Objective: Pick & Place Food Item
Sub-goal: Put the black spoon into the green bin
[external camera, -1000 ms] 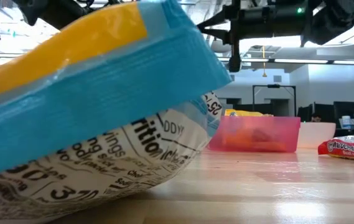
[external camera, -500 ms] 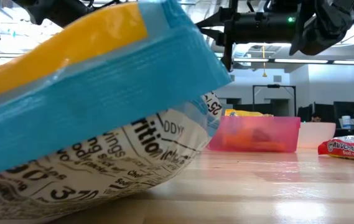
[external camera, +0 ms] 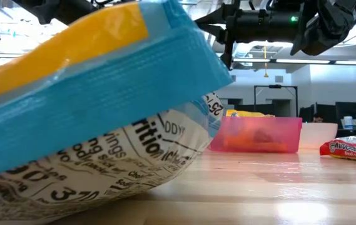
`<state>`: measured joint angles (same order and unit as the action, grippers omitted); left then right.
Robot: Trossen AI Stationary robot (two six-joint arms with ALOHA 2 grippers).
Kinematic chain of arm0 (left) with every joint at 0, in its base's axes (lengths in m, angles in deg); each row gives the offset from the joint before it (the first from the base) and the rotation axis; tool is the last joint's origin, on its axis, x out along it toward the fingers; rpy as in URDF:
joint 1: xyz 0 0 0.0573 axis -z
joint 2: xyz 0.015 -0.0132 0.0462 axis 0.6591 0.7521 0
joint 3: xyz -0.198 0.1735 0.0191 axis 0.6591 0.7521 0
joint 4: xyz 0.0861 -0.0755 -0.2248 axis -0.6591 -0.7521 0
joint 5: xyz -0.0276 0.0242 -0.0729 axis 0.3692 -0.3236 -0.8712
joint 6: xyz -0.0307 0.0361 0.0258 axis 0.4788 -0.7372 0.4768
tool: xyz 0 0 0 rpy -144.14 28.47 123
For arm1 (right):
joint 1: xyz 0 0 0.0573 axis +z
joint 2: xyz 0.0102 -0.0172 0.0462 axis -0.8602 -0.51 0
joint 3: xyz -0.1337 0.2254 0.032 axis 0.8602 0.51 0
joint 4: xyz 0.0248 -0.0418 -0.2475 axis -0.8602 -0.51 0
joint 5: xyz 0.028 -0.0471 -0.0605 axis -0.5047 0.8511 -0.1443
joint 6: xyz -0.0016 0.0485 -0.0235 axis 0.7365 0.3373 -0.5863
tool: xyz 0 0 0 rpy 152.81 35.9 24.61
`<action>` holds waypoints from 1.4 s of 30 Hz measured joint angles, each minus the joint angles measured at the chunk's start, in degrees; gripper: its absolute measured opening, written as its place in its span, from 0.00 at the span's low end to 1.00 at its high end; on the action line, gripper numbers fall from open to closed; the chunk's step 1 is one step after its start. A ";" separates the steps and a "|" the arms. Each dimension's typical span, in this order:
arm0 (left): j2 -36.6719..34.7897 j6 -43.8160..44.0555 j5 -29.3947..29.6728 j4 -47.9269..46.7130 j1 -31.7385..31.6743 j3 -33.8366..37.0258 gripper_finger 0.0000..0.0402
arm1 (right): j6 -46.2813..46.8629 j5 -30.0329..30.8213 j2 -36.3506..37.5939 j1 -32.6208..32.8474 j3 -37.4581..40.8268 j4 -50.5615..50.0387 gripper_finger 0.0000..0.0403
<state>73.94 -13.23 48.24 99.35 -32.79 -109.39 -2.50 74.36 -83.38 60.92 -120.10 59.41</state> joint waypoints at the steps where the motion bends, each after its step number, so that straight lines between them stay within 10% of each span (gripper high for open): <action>1: 0.00 0.01 -0.10 0.07 -0.41 0.00 0.22 | 0.00 -0.30 0.00 -0.02 0.00 0.14 0.01; 28: 0.00 0.21 -2.57 5.44 -3.65 0.00 0.22 | 1.46 -1.34 0.02 0.26 0.00 1.01 0.01; 42: 0.00 3.42 -2.55 6.23 -3.65 0.00 0.04 | 1.26 -0.93 0.04 0.13 0.00 2.52 0.02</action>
<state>73.94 -9.81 45.68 105.58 -36.43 -109.39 -1.24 73.43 -83.34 61.05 -120.10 61.93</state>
